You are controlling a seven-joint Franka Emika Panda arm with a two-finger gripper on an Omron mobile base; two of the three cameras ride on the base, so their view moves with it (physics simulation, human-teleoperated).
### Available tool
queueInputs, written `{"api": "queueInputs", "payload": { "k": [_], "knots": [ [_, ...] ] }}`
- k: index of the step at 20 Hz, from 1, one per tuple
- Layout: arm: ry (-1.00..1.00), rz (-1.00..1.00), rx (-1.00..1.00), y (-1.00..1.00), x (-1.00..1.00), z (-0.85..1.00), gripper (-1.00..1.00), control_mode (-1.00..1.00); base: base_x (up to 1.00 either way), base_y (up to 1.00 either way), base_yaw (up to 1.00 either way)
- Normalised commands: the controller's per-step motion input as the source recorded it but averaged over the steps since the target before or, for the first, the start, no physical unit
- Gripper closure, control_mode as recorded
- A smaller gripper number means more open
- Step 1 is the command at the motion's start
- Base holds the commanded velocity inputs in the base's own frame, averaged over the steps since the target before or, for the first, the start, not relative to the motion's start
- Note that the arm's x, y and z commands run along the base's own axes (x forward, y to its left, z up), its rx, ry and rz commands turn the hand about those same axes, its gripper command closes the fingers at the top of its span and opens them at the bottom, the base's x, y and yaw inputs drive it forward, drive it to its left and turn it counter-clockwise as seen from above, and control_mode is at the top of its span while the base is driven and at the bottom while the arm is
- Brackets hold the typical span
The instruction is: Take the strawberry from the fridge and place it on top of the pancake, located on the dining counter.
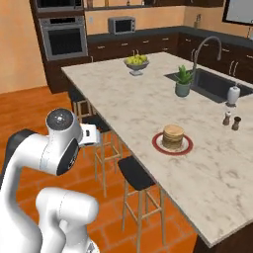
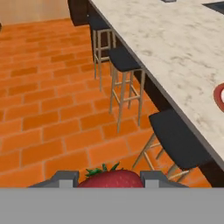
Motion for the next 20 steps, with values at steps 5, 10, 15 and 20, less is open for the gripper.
{"api": "queueInputs", "payload": {
  "k": [5, 10, 15, 20],
  "knots": [
    [0.00, 0.00, 0.00, 0.00, 0.00, 0.00, 1.00, 1.00, 0.93, 0.81, -0.61],
    [0.00, 0.00, 0.00, 0.00, 0.00, 0.00, 1.00, 1.00, 0.79, 0.58, -0.71],
    [0.00, 0.00, 0.00, 0.00, 0.00, 0.00, 1.00, 1.00, 0.62, 0.30, -0.75],
    [0.00, 0.00, 0.00, 0.00, 0.00, 0.00, 1.00, 1.00, 0.73, 0.23, -0.74]
  ]
}}
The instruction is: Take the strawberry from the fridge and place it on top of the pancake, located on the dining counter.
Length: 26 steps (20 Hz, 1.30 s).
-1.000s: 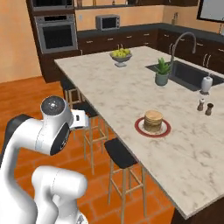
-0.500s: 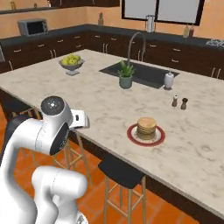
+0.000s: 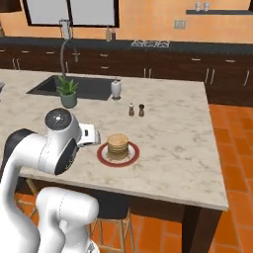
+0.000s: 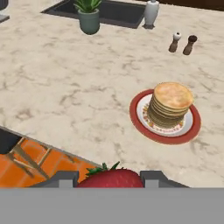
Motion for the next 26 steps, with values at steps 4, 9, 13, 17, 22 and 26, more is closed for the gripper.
{"api": "queueInputs", "payload": {
  "k": [4, 9, 13, 17, 22, 26],
  "knots": [
    [0.00, 0.00, 0.00, 0.00, 0.00, 0.00, 1.00, 1.00, 0.90, 0.49, -0.61],
    [0.13, -0.26, 0.00, 0.08, 0.80, 0.23, 1.00, -1.00, 0.20, 0.11, -0.09],
    [0.33, -0.06, 0.01, -0.21, 0.98, 0.02, 1.00, -1.00, 0.00, 0.00, 0.00],
    [0.29, 0.00, 0.00, -0.16, 0.82, -0.18, 1.00, -1.00, 0.00, 0.00, 0.00],
    [0.09, 0.00, -0.01, 0.00, 0.61, -0.52, 1.00, -1.00, 0.00, 0.00, 0.00],
    [0.03, 0.01, 0.00, 0.00, 0.66, -0.57, 1.00, -1.00, 0.00, 0.00, 0.00]
  ]
}}
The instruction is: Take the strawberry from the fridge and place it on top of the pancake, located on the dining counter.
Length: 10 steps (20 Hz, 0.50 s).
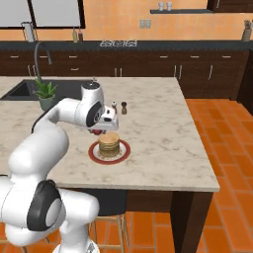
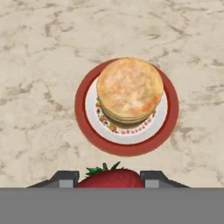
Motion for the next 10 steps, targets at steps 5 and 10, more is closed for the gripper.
{"api": "queueInputs", "payload": {
  "k": [5, 10],
  "knots": [
    [0.02, 0.00, 0.00, 0.00, 0.58, -0.53, 1.00, -1.00, 0.00, 0.00, 0.00],
    [0.00, 0.00, 0.00, 0.00, 0.47, -0.35, 1.00, -1.00, 0.00, 0.00, 0.00]
  ]
}}
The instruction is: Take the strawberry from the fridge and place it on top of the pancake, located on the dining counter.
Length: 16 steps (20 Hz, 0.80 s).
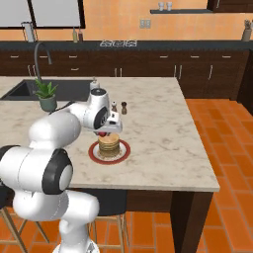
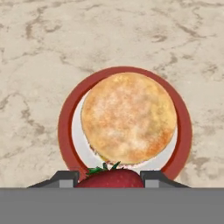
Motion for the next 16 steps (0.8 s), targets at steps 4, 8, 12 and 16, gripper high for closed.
{"api": "queueInputs", "payload": {
  "k": [4, 8, 12, 16],
  "knots": [
    [0.00, 0.00, 0.00, 0.00, 0.29, -0.17, 1.00, -1.00, 0.00, 0.00, 0.00],
    [0.00, 0.00, 0.00, -0.04, 0.00, -0.10, 1.00, -1.00, 0.00, 0.00, 0.00],
    [0.00, 0.00, 0.00, -0.12, 0.00, -0.12, 1.00, -1.00, 0.00, 0.00, 0.00],
    [0.00, 0.01, 0.00, -0.06, 0.00, -0.12, 1.00, -1.00, 0.00, 0.00, 0.00]
  ]
}}
